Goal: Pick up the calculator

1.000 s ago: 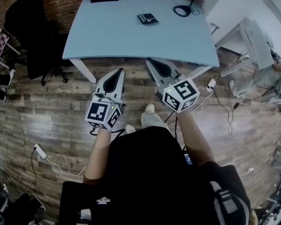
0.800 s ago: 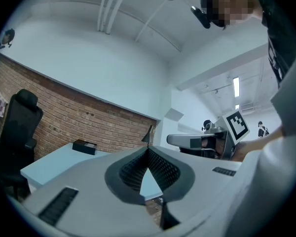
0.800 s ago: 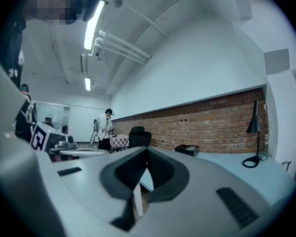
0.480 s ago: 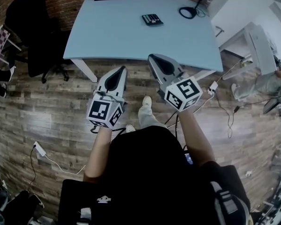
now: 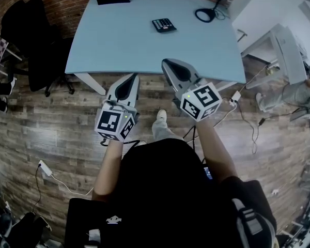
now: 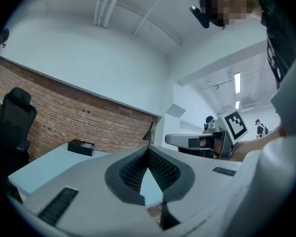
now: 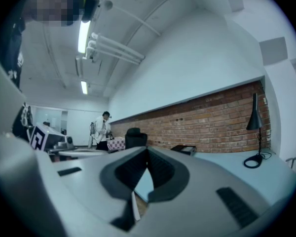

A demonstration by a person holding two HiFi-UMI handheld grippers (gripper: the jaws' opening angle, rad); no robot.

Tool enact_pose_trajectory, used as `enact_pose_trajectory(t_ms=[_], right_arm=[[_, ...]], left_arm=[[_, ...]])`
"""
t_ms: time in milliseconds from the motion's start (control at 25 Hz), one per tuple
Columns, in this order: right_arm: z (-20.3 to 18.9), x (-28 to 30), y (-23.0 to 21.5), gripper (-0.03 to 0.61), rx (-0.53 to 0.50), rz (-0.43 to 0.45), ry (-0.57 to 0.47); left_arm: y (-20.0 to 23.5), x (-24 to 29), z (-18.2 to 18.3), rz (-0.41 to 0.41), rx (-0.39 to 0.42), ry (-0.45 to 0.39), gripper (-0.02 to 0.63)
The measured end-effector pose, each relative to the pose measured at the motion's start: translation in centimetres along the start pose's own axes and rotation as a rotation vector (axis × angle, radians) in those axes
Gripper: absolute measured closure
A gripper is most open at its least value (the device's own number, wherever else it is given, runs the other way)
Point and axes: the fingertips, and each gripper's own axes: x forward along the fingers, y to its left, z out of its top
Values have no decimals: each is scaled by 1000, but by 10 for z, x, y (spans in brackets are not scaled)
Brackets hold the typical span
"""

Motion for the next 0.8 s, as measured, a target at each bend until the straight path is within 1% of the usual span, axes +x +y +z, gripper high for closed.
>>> enact_pose_trajectory(t_ms=[240,520,800], right_arm=[[0,17,-23,574,10,9,2],[-9,35,-55,574,8,9,23],[-3,49,-83,574,12,9,23]], left_arm=[[10,24,-2,4,-3,6,611],[22,58,-11,2,-6,21,611],[29,88,-12,-3,-15,20,611]])
